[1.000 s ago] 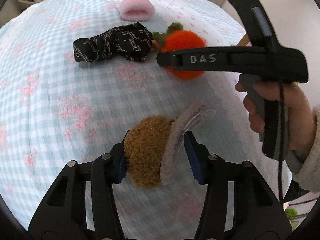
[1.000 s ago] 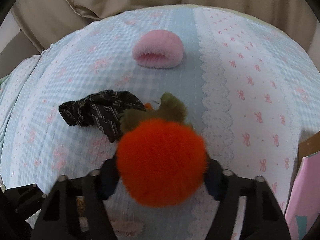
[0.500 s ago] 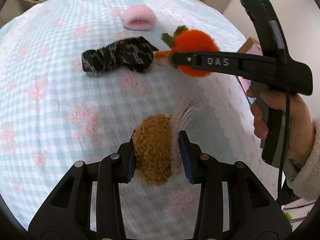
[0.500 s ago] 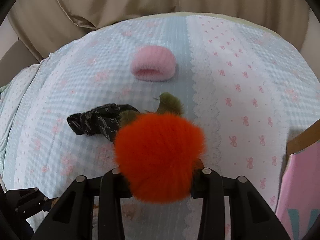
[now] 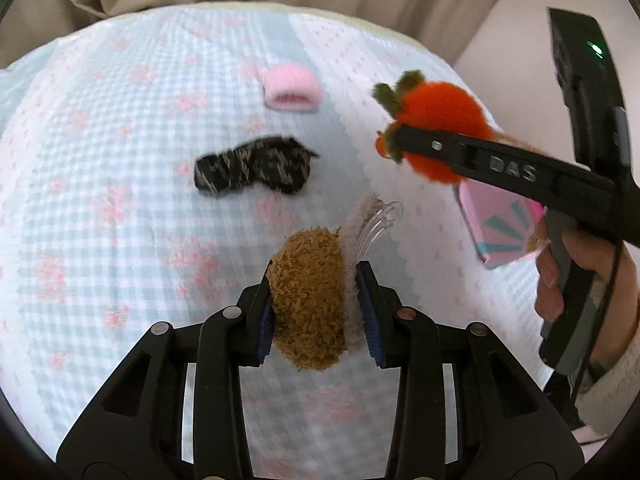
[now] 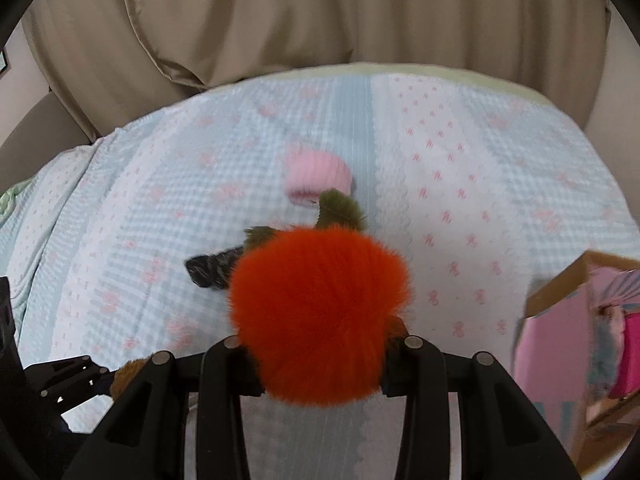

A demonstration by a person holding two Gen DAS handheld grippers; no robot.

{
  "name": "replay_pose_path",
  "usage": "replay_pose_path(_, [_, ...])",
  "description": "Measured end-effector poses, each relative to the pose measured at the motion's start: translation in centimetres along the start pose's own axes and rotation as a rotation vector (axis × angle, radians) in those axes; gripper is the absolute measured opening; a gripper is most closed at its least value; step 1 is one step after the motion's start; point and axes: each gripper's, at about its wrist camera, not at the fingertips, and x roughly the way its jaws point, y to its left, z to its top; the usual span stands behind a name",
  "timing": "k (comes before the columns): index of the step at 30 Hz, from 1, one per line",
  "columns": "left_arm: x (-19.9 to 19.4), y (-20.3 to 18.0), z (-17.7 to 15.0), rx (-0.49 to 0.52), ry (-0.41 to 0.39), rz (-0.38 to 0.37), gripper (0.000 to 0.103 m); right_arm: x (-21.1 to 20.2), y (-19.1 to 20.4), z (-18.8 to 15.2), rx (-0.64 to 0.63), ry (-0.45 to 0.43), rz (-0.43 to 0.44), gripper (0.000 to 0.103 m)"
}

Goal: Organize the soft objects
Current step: 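Carry the brown item with left tool while right tool carries the pompom to the box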

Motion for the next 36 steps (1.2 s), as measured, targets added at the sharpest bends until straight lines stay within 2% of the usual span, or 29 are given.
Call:
replay_pose_path(4, [-3.6, -1.7, 0.6, -0.027, -0.045, 0.012, 0.033, -4.2, 0.2, 1.1, 0.003, -0.033, -0.006, 0.036])
replay_pose_path(11, [-10.9, -5.2, 3.9, -0.048, -0.145, 0.061, 0.033, -13.3, -0.1, 2.6, 0.027, -0.085, -0.009, 0.036])
replay_pose_path(16, [-15.9, -9.1, 6.2, -0.063, -0.219, 0.076, 0.033, -20.3, -1.4, 3.0, 0.042, -0.145, -0.001, 0.036])
replay_pose_path(22, [-20.0, -15.1, 7.7, -0.079, -0.286, 0.067, 0.033, -26.3, -4.7, 2.1, 0.051, -0.184, -0.003, 0.036])
replay_pose_path(29, [-19.6, -22.8, 9.5, -0.059, -0.312, 0.037, 0.033, -30.6, -11.3, 1.3, 0.082, -0.185, -0.06, 0.036])
replay_pose_path(36, [-15.2, -30.3, 10.7, -0.039, -0.295, 0.019, 0.033, -32.2, -19.5, 0.5, 0.146, -0.152, -0.144, 0.036])
